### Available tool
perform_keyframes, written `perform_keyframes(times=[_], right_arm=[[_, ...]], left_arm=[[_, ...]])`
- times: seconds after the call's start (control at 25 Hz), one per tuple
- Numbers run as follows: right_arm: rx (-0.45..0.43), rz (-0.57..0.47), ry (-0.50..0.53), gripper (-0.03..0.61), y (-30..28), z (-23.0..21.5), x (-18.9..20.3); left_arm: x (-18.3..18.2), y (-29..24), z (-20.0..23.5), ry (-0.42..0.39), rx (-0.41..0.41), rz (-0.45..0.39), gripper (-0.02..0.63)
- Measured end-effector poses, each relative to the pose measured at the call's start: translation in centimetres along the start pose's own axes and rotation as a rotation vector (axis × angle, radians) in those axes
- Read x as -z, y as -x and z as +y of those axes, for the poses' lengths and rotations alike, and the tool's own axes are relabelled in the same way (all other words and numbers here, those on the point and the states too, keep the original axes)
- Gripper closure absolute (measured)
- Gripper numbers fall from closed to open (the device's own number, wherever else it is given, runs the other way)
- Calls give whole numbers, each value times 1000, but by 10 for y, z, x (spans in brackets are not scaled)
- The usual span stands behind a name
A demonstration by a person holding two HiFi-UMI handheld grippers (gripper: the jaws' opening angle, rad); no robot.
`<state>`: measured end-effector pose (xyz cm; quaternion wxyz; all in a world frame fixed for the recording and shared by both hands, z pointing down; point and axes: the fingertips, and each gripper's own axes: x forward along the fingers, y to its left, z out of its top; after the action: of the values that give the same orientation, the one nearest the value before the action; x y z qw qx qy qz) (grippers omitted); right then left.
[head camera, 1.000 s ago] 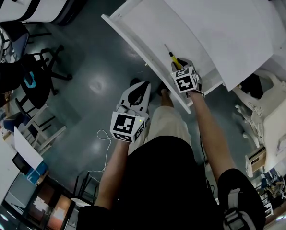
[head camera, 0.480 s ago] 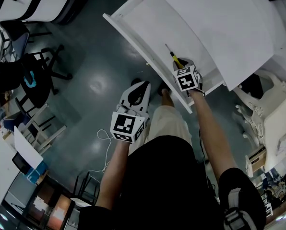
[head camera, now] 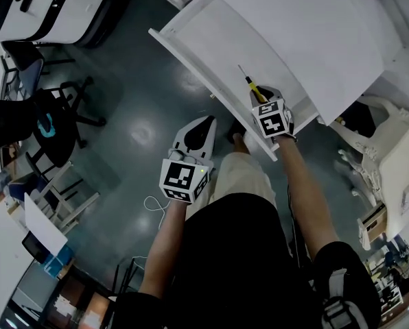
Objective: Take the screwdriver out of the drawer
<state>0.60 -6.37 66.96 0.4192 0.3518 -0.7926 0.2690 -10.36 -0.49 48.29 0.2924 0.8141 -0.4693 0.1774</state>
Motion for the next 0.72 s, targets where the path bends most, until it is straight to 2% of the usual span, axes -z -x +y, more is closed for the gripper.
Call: perform_keyframes(times=[0.28, 0.48, 0.72], right_arm=[[79, -117, -50, 494, 66, 12, -27], [137, -215, -81, 494, 105, 28, -36], [213, -323, -132, 495, 164, 39, -42]], left_arm=[[-11, 19, -7, -73, 101, -12, 588], [-3, 33, -7, -130, 167, -16, 588], [-10, 50, -23, -183, 242, -34, 588]])
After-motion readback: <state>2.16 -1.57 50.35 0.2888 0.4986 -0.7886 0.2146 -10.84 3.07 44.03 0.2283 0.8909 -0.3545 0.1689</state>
